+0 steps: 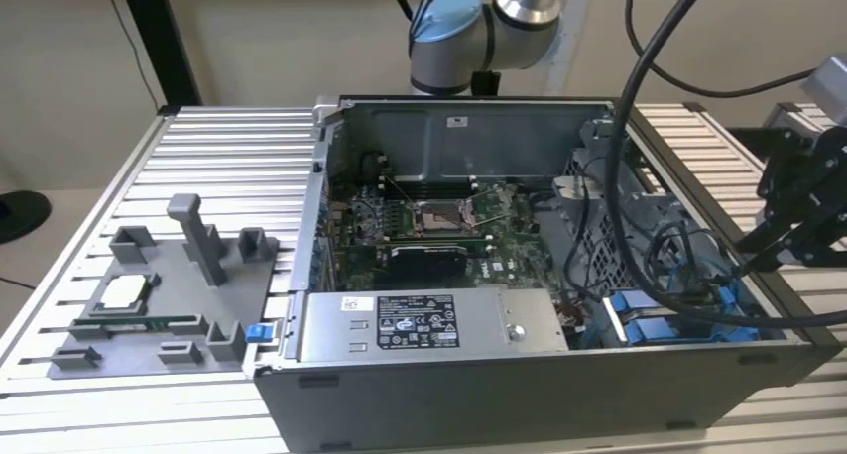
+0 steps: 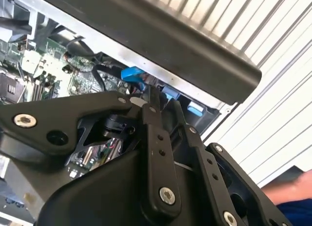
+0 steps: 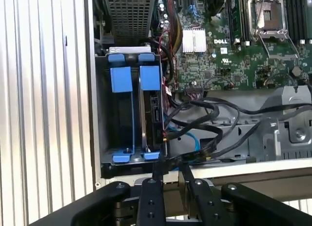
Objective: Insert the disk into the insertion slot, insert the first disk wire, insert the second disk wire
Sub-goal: 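Insert the first disk wire, then insert the second disk wire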
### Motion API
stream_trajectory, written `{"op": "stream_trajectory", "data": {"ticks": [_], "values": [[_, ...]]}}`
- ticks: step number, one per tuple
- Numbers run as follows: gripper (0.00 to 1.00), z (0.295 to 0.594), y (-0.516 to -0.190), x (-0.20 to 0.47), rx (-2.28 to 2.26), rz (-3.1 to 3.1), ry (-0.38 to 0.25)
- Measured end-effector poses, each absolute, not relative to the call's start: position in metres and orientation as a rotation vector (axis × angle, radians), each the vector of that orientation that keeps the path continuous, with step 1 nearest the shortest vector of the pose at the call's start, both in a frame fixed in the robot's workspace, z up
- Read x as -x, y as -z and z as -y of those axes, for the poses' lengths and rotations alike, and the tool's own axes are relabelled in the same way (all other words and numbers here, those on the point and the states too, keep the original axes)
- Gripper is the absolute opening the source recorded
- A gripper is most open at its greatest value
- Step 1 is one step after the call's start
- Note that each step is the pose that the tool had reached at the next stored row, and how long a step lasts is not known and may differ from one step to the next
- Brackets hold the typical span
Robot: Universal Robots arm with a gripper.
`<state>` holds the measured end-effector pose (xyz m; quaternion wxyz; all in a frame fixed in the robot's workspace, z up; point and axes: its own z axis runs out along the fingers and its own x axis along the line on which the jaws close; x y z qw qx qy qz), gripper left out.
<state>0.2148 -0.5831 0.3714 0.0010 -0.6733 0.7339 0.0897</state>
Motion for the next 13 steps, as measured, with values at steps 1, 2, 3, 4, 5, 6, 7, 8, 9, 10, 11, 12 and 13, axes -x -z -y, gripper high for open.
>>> {"op": "stream_trajectory", "data": {"ticks": [1, 2, 3, 4, 5, 6, 7, 8, 9, 10, 11, 12, 13], "values": [[1.0, 0.583, -0.371, -0.217, 2.118, -2.307, -0.29], [1.0, 0.583, -0.37, -0.218, 2.123, -2.309, -0.298], [1.0, 0.583, -0.369, -0.219, 2.128, -2.311, -0.306], [1.0, 0.583, -0.368, -0.22, 2.134, -2.311, -0.314], [1.0, 0.583, -0.368, -0.22, 2.141, -2.31, -0.321], [1.0, 0.584, -0.367, -0.221, 2.149, -2.307, -0.325], [1.0, 0.584, -0.366, -0.221, 2.157, -2.303, -0.328], [1.0, 0.584, -0.364, -0.221, 2.166, -2.297, -0.331], [1.0, 0.584, -0.363, -0.221, 2.177, -2.289, -0.332], [1.0, 0.584, -0.362, -0.221, 2.186, -2.282, -0.334], [1.0, 0.584, -0.36, -0.221, 2.195, -2.276, -0.335], [1.0, 0.584, -0.359, -0.221, 2.202, -2.271, -0.337], [1.0, 0.584, -0.358, -0.221, 2.205, -2.269, -0.337]]}}
